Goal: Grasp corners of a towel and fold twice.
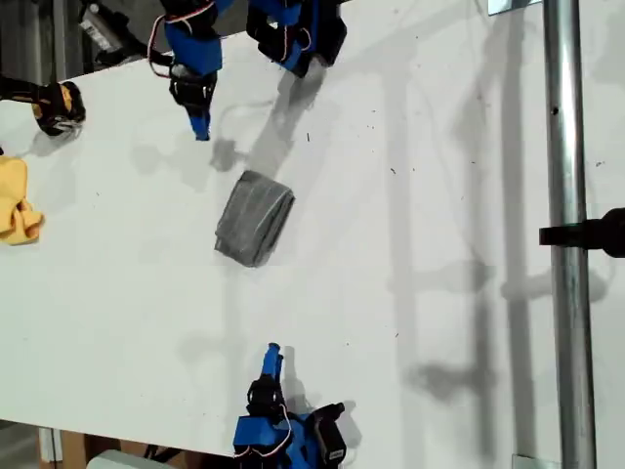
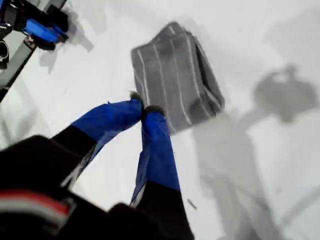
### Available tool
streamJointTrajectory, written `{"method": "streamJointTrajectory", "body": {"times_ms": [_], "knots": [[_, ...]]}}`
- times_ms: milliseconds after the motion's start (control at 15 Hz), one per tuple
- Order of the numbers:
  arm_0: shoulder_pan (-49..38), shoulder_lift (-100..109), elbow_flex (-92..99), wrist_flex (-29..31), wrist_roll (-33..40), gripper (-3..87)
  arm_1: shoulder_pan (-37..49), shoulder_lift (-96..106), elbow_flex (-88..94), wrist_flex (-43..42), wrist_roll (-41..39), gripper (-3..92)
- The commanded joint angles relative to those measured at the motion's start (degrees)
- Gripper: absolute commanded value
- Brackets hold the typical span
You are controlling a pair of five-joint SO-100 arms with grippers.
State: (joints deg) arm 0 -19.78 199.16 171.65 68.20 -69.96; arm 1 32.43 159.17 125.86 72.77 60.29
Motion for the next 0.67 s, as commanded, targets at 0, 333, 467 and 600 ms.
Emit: {"method": "streamJointTrajectory", "body": {"times_ms": [0,333,467,600], "knots": [[1.76,0.35,1.32,-3.52,1.67,15.7,-7.47,22.24,19.25,2.29,10.37,-0.2],[1.67,0.26,6.94,-2.46,-8.17,10.0,-12.48,29.36,38.76,8.35,24.87,2.7],[0.97,0.26,7.03,3.08,-18.72,9.9,-14.33,29.36,40.61,7.82,32.26,18.0],[0.62,0.09,7.03,6.06,-7.56,9.8,-17.58,29.36,39.90,8.17,31.20,19.9]]}}
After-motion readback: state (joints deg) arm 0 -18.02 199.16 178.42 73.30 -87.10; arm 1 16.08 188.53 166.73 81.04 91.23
